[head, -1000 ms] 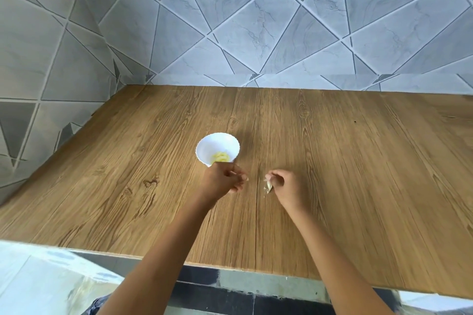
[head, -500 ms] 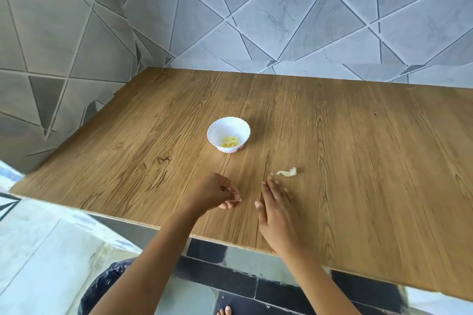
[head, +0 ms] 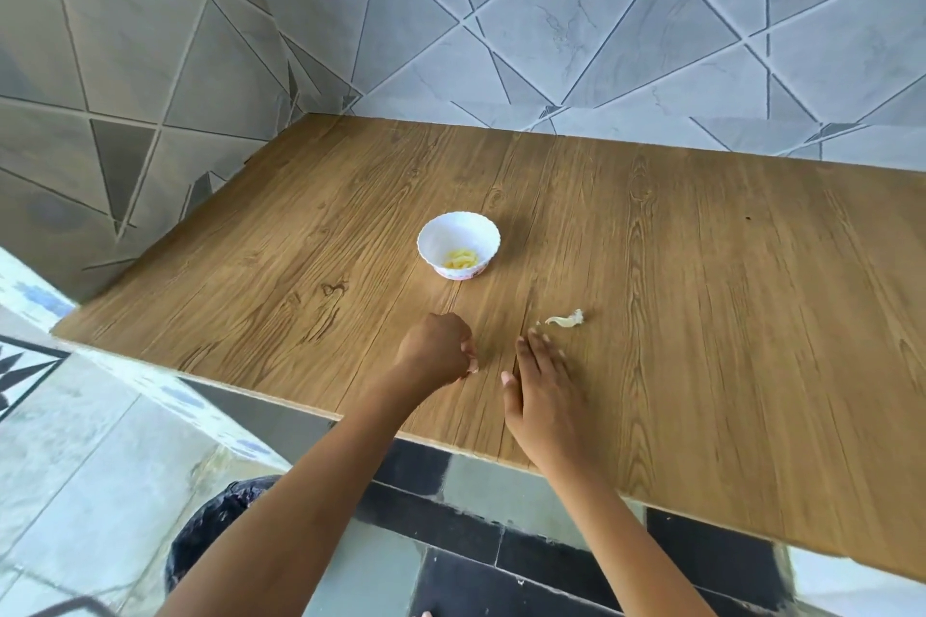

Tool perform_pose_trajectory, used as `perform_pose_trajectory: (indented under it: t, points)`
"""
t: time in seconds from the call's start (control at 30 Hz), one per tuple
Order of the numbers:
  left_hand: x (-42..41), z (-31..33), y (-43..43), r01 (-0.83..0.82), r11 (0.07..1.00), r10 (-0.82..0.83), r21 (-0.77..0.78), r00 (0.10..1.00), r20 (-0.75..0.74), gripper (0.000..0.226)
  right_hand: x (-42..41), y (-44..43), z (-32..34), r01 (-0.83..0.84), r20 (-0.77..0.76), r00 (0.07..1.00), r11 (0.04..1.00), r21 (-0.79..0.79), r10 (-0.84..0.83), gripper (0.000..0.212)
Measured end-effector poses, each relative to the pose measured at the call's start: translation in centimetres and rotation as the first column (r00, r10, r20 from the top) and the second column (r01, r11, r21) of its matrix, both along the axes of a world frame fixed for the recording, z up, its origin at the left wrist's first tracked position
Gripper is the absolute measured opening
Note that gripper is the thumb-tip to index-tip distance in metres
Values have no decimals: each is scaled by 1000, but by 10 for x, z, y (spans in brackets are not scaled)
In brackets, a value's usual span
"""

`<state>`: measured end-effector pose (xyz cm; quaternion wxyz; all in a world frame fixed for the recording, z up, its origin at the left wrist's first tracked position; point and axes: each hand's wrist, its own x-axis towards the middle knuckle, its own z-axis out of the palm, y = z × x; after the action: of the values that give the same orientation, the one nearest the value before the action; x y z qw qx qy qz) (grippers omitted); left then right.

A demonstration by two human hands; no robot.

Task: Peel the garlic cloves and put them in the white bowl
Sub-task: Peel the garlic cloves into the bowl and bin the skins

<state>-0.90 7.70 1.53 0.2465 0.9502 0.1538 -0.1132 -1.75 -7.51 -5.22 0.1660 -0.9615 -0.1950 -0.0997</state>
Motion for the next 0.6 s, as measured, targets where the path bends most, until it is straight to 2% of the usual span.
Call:
perform_pose_trajectory:
  t: [0.27, 0.37, 0.43, 0.5, 0.6]
  points:
    - [-8, 3, -9, 143, 959, -165, 245, 984, 73, 7, 0, 0, 5, -14, -67, 998, 999, 35, 17, 47]
    - [-12, -1, -5, 162, 961, -193, 224, 973, 127, 7, 2, -2, 9, -36, -144, 988, 990, 136, 55, 43]
    - [-11, -5, 2, 160, 981, -177, 108, 970, 165, 6, 1, -1, 11, 1, -184, 982, 959, 282, 53, 39]
    - [-11, -7, 11, 176, 979, -155, -102, 970, 186, 5, -1, 5, 18, 70, -239, 970, 895, 441, 41, 31]
    - [-17, -4, 18, 116, 860, -8, -498, 977, 213, 7, -2, 16, 31, 211, -428, 895, 725, 656, 127, 22]
